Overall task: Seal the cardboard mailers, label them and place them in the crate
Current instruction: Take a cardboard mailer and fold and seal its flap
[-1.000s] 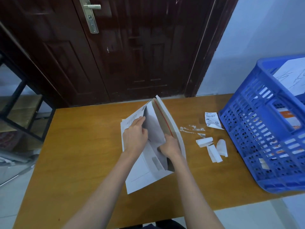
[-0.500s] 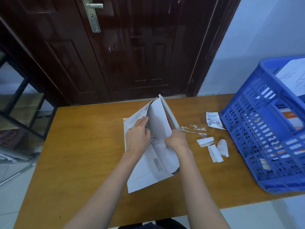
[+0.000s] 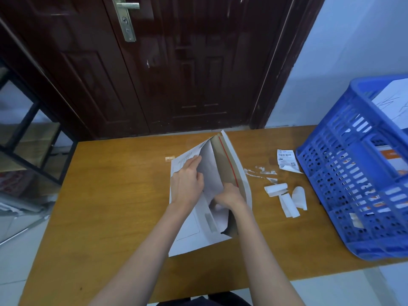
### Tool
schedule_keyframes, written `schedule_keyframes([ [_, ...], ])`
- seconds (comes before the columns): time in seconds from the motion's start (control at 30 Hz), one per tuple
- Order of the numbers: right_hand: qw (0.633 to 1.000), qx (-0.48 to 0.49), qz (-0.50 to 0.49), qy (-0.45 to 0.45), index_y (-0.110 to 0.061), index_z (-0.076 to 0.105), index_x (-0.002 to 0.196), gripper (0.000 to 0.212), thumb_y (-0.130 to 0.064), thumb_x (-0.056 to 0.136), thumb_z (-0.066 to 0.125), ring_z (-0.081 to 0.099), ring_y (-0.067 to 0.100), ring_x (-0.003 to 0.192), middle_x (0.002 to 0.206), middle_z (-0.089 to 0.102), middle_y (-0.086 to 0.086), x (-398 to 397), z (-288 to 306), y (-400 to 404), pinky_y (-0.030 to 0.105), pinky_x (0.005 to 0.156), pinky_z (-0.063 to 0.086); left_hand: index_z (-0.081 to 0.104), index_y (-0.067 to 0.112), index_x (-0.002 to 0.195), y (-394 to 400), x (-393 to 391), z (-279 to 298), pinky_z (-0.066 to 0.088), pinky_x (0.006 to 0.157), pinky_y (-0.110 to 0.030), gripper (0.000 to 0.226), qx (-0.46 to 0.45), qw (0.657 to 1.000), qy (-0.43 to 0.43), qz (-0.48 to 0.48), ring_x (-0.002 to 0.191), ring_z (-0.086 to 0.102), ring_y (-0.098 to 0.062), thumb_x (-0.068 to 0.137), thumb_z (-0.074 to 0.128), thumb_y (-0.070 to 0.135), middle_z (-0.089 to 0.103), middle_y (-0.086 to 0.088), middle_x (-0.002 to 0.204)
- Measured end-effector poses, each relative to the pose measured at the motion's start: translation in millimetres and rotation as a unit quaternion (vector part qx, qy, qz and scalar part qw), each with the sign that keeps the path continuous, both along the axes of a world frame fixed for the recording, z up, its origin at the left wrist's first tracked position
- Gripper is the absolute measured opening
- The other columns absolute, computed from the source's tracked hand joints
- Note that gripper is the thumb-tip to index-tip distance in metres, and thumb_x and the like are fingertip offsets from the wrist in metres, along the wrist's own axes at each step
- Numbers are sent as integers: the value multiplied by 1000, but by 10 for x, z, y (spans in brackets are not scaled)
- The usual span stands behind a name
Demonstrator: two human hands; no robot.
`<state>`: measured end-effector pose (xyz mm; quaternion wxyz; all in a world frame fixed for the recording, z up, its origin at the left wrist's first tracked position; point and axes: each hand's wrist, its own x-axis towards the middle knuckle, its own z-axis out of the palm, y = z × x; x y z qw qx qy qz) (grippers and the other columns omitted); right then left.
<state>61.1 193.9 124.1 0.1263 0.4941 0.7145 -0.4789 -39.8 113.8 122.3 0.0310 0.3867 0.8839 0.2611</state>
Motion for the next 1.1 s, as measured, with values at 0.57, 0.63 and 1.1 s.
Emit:
schedule_keyframes([
  [0.57,988,119,-94,15,-12,60,118,29,-13,90,50,58,28,110,118,63,8,108,-212,240,34,86,49,54,16,135,182,6,-84,49,87,-29,38,-4,988,-156,-1,105,63,-26,98,46,22,64,-7,124],
  [0.63,991,66,-111,27,-11,63,111,29,-15,93,40,57,30,107,113,64,11,148,-307,250,33,86,45,48,19,140,206,40,-176,45,97,-29,42,-14,947,-321,-11,115,58,-25,98,48,24,56,-6,135],
  [1.1,953,177,-226,-96,-6,45,129,48,-31,89,57,43,28,123,132,42,9,577,-859,124,38,94,45,36,16,144,64,-203,-814,35,106,-36,56,-197,962,-151,-112,137,31,-23,91,55,16,27,-7,152],
])
